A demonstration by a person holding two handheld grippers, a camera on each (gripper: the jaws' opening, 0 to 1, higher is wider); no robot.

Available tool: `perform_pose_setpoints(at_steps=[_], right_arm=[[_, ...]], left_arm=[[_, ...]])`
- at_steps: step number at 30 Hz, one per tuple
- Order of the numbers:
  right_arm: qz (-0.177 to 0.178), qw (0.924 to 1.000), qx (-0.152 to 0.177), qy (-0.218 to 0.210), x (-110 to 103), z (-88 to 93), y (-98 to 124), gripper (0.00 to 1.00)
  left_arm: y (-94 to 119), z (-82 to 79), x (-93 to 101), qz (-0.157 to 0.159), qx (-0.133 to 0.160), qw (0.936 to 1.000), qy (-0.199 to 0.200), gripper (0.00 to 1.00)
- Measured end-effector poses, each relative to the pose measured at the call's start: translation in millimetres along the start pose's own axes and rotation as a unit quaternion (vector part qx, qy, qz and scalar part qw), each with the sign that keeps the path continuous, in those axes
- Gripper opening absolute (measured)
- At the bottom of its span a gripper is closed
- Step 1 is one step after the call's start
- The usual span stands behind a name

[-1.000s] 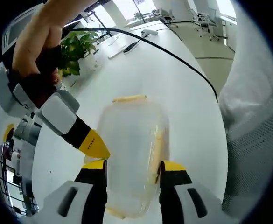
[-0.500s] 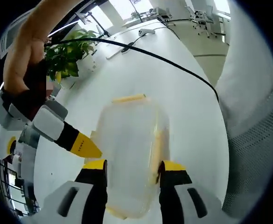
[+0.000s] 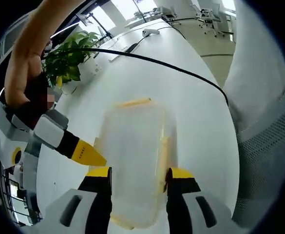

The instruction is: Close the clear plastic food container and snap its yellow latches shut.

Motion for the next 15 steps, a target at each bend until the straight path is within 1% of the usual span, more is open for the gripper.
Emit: perform_pose_setpoints(at_steps=[1,3,5,8,11,13,15], right_arm=[[-0.002,1.0,0.002,0.002,0.3,0.1,-0.6,0.14],[-0.015,0.9997,0.018,-0.009,3.1,1.4,0.4,0.15],[-0.019,0.9993,0.031,-0.01,3.5,4.1,1.3,0.16],[-0.007,0.9997,0.025,0.001,-0.5,3.3,2.2,0.17],[0.021,0.9986,0.007,0.048,-1.6,1.3,5.1,0.18],[0.031,0.9981,0.003,0.053,-4.7,0.3,4.6,0.19],[0.039,0.9982,0.004,0.045,-5.1,2.2,5.2,0.19]], left_arm=[[0.0,0.3,0.4,0.0,0.001,1.0,0.0,0.38],[0.2,0.9,0.2,0.001,0.003,1.0,0.0,0.38],[-0.2,0.4,-0.4,0.0,0.003,1.0,-0.002,0.38],[0.0,0.2,-0.7,-0.003,0.003,1.0,-0.002,0.39],[0.4,-0.4,-1.4,-0.004,0.004,1.0,-0.002,0.4],[0.8,0.0,-1.4,-0.005,0.01,0.9999,-0.004,0.4],[1.5,1.0,-2.0,-0.005,0.019,0.9998,-0.003,0.41]])
Point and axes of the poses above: the point that each gripper's makers call its tool centre point, and the gripper's own axes: y roughly backward along the fingers, x roughly to its right, z roughly out of its underside, the point moved 4 cm from there along y, roughly backward along the fingers, and after that the axes turned 4 degrees about y, right-handed, at the moved point
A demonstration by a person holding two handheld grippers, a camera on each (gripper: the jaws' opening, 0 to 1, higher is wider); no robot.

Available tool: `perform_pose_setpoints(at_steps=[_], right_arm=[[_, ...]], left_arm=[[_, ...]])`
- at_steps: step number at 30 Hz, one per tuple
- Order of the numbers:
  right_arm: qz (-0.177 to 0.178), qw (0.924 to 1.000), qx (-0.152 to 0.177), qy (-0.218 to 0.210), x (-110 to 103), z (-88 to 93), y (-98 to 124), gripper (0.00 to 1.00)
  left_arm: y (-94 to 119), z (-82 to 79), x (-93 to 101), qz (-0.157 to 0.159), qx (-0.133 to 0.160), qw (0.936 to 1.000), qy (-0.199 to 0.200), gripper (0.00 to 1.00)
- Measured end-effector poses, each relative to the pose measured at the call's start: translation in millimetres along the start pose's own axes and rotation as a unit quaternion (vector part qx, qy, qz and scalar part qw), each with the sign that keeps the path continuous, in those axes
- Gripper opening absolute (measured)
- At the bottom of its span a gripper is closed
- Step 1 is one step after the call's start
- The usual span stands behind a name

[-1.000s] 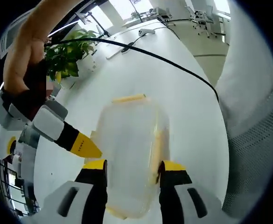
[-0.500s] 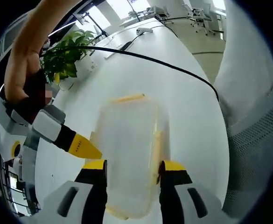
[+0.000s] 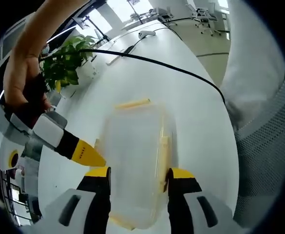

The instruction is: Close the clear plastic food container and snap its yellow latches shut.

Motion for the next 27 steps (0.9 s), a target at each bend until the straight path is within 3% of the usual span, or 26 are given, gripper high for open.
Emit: perform_pose_setpoints(at_steps=[2,3,6,8,12,17,21,24,27], right_arm=[[0.007,0.9999,0.004,-0.015,0,3.0,1,0.19],[0.009,0.9998,0.007,-0.017,-1,4.1,2,0.19],[0.028,0.9996,-0.005,0.004,-7,14.6,-1,0.38],[0.036,0.9992,0.006,0.013,-11,18.6,3,0.48],[0.057,0.9968,0.053,0.015,-17,20.8,16,0.44],[0.094,0.9914,0.089,0.019,-34,34.5,24,0.58],[0.106,0.9896,0.095,0.019,-47,47.3,17,0.59],[0.128,0.9886,0.078,0.02,-53,58.7,8,0.69],[0.13,0.989,0.067,0.023,-60,64.9,1,0.76]], left_arm=[[1,-1.0,-1.1,0.004,0.008,0.9999,0.007,0.41],[1,-2.4,1.2,0.015,0.015,0.9993,0.031,0.42],[5,-5.9,5.2,0.057,0.036,0.9937,0.089,0.53],[7,-2.9,3.7,0.057,0.03,0.9925,0.104,0.56],[13,1.9,7.0,0.08,0.031,0.9914,0.1,0.6],[26,15.4,-5.1,0.088,0.015,0.9893,0.116,0.69],[33,18.2,-17.4,0.092,0.02,0.9909,0.097,0.77],[33,20.0,-30.4,0.094,0.026,0.9919,0.081,0.89],[30,22.0,-35.8,0.106,0.019,0.9912,0.078,0.91]])
Point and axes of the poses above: the point that each gripper's makers call its tool centre point, and the gripper's own axes: y roughly backward along the fingers, x roughly to its right, z roughly out of its underside, the point moved 4 cm from there along y, roughly backward along the fingers, and after that the axes turned 4 degrees about y, right-handed, at the moved point
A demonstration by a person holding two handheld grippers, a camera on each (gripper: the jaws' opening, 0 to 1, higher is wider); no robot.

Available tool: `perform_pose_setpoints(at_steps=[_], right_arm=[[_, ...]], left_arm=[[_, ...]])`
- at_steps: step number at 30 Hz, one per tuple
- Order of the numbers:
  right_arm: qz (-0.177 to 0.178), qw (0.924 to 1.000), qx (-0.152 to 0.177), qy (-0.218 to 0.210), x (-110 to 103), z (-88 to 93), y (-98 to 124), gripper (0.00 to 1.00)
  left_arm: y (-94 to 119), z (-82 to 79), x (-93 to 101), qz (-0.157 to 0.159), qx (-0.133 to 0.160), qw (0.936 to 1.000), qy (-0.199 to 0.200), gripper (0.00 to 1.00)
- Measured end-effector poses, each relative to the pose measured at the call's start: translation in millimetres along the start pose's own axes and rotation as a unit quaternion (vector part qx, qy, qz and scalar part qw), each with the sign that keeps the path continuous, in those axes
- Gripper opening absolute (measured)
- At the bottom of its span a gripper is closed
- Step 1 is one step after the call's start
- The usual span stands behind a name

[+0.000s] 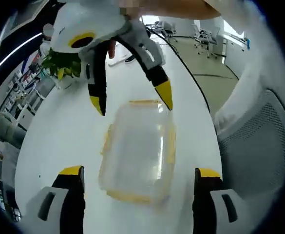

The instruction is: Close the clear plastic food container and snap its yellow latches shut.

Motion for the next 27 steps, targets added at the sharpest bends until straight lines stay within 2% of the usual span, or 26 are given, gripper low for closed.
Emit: perform_pose_setpoints(at_steps=[2,3,4,6,8,14,17,22,24,26,27], right_arm=[[0.002,1.0,-0.003,0.002,-2,2.4,-3,0.76],[0.005,1.0,-0.005,-0.001,-3,3.6,-5,0.77],[0.008,0.9999,-0.007,-0.004,-3,4.6,-6,0.78],[0.015,0.9997,-0.015,-0.01,-3,7.9,-9,0.79],[0.023,0.9992,-0.03,-0.014,-1,11.9,-12,0.78],[0.023,0.9989,-0.032,-0.025,-2,12.7,-16,0.78],[0.025,0.9984,-0.05,-0.014,-1,15.8,-19,0.78],[0.026,0.9983,-0.05,-0.014,-1,13.3,-22,0.74],[0.025,0.9983,-0.05,-0.015,-1,12.5,-24,0.73],[0.02,0.9985,-0.049,-0.014,-3,12.3,-25,0.72],[0.018,0.9987,-0.047,-0.007,-3,11.8,-25,0.72]], left_arm=[[-3,1.7,4.1,0.032,-0.004,0.9992,0.021,0.97],[-6,2.2,1.9,0.036,-0.007,0.9991,0.019,0.99],[-7,4.0,0.7,0.038,-0.013,0.9991,0.014,0.98],[-11,12.7,-0.8,0.048,-0.045,0.9978,-0.009,0.96],[-16,18.2,-2.1,0.053,-0.063,0.9965,-0.009,0.95],[-22,18.5,-4.4,0.077,-0.068,0.9947,-0.001,0.95],[-26,21.2,-7.2,0.084,-0.087,0.9926,-0.014,0.92],[-31,23.3,-9.1,0.094,-0.097,0.9908,-0.013,0.84],[-33,24.7,-7.8,0.096,-0.103,0.9898,-0.022,0.84],[-33,26.3,-4.5,0.105,-0.11,0.9881,-0.023,0.78],[-34,26.0,-7.6,0.096,-0.108,0.989,-0.031,0.75]])
Point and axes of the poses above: the point that each gripper's makers call its tool centre point, and the gripper's own axes: y roughly backward along the fingers, x roughly to its right, z roughly out of its underside, the point moved 4 cm from there along y, roughly backward along the fingers, and after that the axes turned 4 degrees about y, right-handed, at the moved point
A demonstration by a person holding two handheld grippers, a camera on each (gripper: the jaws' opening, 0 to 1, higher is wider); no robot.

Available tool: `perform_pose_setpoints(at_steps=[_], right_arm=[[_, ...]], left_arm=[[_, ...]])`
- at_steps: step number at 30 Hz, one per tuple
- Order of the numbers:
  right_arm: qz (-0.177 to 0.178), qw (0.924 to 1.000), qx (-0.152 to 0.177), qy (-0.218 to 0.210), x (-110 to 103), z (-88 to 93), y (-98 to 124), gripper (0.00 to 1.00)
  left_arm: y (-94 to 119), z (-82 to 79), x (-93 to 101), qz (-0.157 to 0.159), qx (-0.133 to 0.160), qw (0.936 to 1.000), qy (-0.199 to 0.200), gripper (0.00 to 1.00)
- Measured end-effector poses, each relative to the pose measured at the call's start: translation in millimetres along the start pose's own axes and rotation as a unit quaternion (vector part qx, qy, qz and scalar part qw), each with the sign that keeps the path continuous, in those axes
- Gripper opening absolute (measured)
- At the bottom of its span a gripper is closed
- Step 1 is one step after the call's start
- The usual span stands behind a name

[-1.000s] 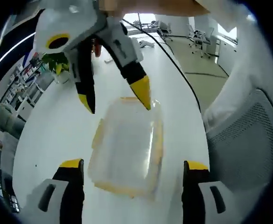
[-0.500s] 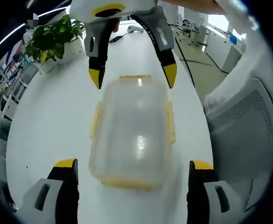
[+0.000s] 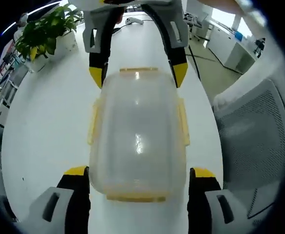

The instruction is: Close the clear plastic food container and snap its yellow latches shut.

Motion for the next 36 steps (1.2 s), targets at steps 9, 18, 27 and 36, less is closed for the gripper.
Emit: perform_pose_setpoints(at_steps=[9,18,27,36], right_arm=[[0.0,1.0,0.005,-0.003,0,-6.6,-1,0.72],[-0.001,0.9998,0.02,0.006,1,-36.9,-9,0.72],[-0.006,0.9989,0.035,0.029,-6,-77.2,-20,0.71],[-0.008,0.9988,0.032,0.037,-13,-100.6,-27,0.72]], left_arm=[[3,6.7,0.4,0.002,0.0,1.0,-0.002,0.75],[15,36.6,3.4,-0.003,-0.009,0.9999,0.006,0.75],[32,75.9,15.4,-0.011,-0.009,0.9995,0.028,0.75],[41,96.4,25.0,-0.016,-0.011,0.9993,0.031,0.74]])
Point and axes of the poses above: the point that each gripper's makers call its tool centre point, and the gripper's own axes: y roughly backward along the fingers, x roughly to its right, z roughly out of its underside, the point moved 4 cm from there along y, roughly backward along the fingers, and after that the axes turned 4 degrees about y, right-handed, at the moved point
